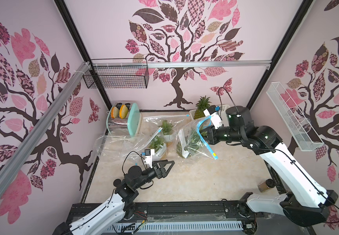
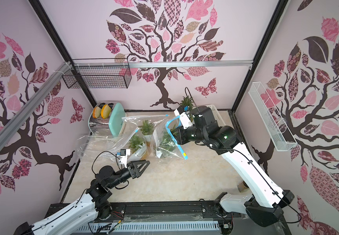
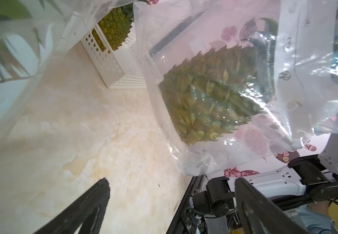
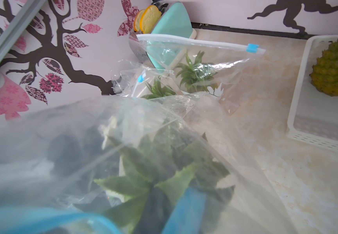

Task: Open the zip-top bag and take out the pineapple
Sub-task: Pick up the pineapple from the zipper food storage bag.

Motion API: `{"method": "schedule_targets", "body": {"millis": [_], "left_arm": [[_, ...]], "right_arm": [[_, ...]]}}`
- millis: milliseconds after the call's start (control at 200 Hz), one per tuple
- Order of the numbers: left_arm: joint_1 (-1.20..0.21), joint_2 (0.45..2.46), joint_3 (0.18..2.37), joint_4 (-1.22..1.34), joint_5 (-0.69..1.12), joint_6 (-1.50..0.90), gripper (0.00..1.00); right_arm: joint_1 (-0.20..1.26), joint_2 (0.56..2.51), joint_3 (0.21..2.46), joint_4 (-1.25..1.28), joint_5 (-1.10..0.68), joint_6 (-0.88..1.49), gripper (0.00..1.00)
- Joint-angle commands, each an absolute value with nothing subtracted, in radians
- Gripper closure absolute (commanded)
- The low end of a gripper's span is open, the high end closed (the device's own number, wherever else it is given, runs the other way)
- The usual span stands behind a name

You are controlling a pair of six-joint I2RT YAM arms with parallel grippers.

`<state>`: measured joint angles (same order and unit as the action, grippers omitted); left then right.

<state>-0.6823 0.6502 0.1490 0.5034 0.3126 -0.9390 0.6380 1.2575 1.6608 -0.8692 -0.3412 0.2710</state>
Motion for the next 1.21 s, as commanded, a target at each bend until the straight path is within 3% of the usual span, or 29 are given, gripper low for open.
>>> {"method": "schedule_targets", "body": {"millis": [0,515,560,600,655,730,920,1060,1200], "left_arm": [[-0.679,0.677,0.136,0.745,0.327,-0.975,0.02],[-0.680,0.884,0.239,0.990,0.428,-0.909,0.04],[-0.680,0.890,0.247,1.001,0.437,-0.904,0.09],[-0.680,0.895,0.257,1.002,0.446,-0.897,0.21],[-0.680,0.893,0.270,0.982,0.448,-0.886,0.60],[-0.680,0.883,0.281,0.948,0.446,-0.864,1.00],[-0.678,0.806,0.319,0.642,0.356,-0.781,1.00],[-0.680,0.740,0.368,0.340,0.201,-0.704,1.00],[-0.678,0.734,0.376,0.195,0.068,-0.684,1.00]], "right_arm": [[0.634,1.243,1.735,-0.825,-0.443,0.269,1.00],[0.634,1.199,1.658,-0.524,-0.650,0.457,1.00],[0.634,1.200,1.650,-0.514,-0.650,0.461,1.00],[0.634,1.204,1.645,-0.514,-0.647,0.462,1.00],[0.635,1.206,1.637,-0.519,-0.639,0.457,1.00],[0.634,1.209,1.631,-0.528,-0.624,0.447,1.00],[0.635,1.225,1.681,-0.624,-0.528,0.374,1.00],[0.634,1.251,1.742,-0.693,-0.484,0.331,1.00],[0.634,1.267,1.792,-0.728,-0.473,0.311,1.00]]}}
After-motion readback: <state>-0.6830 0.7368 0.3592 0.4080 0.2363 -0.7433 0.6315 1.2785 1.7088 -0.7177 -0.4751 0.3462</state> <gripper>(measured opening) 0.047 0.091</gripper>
